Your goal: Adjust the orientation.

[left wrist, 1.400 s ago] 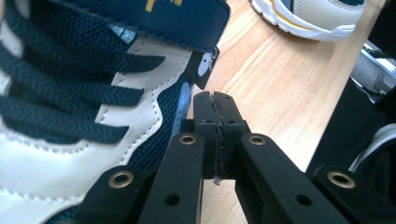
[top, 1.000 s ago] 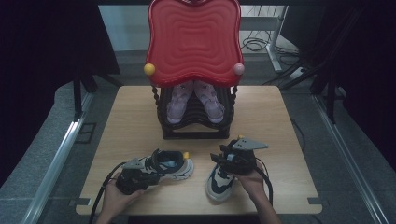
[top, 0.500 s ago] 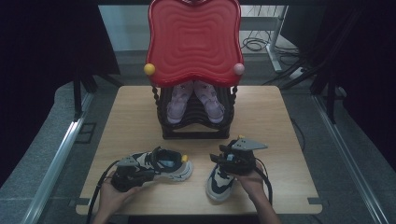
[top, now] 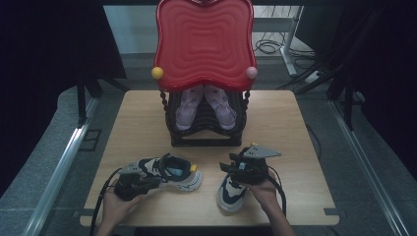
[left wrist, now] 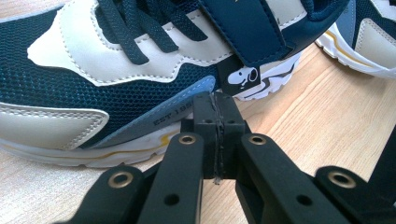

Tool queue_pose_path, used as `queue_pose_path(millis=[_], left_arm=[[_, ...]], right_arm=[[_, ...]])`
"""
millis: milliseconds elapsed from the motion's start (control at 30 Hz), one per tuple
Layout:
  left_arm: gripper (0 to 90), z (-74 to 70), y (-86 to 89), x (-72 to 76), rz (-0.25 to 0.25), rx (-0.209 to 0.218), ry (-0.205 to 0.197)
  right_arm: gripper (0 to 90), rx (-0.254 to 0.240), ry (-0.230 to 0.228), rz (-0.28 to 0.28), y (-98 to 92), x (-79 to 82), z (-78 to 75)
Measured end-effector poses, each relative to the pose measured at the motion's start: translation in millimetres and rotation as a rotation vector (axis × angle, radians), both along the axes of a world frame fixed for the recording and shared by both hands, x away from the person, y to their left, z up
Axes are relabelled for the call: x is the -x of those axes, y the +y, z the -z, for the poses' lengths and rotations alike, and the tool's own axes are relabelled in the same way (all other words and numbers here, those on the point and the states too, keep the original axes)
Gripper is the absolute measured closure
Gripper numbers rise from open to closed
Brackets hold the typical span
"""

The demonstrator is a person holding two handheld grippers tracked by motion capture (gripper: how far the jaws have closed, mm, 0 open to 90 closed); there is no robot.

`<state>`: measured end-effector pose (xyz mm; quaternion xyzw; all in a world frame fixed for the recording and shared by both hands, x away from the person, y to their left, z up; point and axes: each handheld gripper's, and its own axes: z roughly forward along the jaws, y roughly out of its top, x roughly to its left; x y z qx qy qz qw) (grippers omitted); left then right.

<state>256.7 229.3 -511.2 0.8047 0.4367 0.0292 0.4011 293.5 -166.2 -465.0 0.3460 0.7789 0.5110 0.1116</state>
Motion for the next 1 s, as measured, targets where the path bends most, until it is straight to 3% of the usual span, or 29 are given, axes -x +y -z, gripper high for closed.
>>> queue_pose_path(millis=[67, 167, 300, 433, 633, 800, 1000], left_arm=[[83.0, -2.7, 0.8, 0.9, 0.005, 0.016, 0.002], [75.6, -16.9, 4.2, 3.4, 0.023, 0.062, -0.037], [60.2, -36.5, 8.2, 4.8, -0.013, 0.098, -0.124], [46.2, -44.7, 7.9, -1.0, -0.045, 0.095, -0.139], [39.4, -68.0, 2.0, -8.5, -0.059, 0.104, -0.171], [36.7, -87.3, -8.0, -18.5, -0.031, 0.088, -0.188], [36.5, -89.9, -12.2, -27.1, -0.021, 0.073, -0.199]], right_arm=[[44.7, -0.002, -0.001, -0.001, 0.1, 0.6, -0.9], [44.8, 0.002, -0.006, -0.004, 1.3, 1.4, -1.7], [45.3, 0.014, -0.005, -0.026, 7.8, 1.3, -2.2], [49.4, 0.018, 0.001, -0.061, 16.0, 0.7, -2.3], [64.1, 0.014, 0.017, -0.110, 26.0, -0.1, -3.6], [79.0, 0.029, 0.018, -0.143, 36.9, -3.5, -4.8], [85.9, -0.001, 0.047, -0.156, 51.9, -14.0, -7.7]])
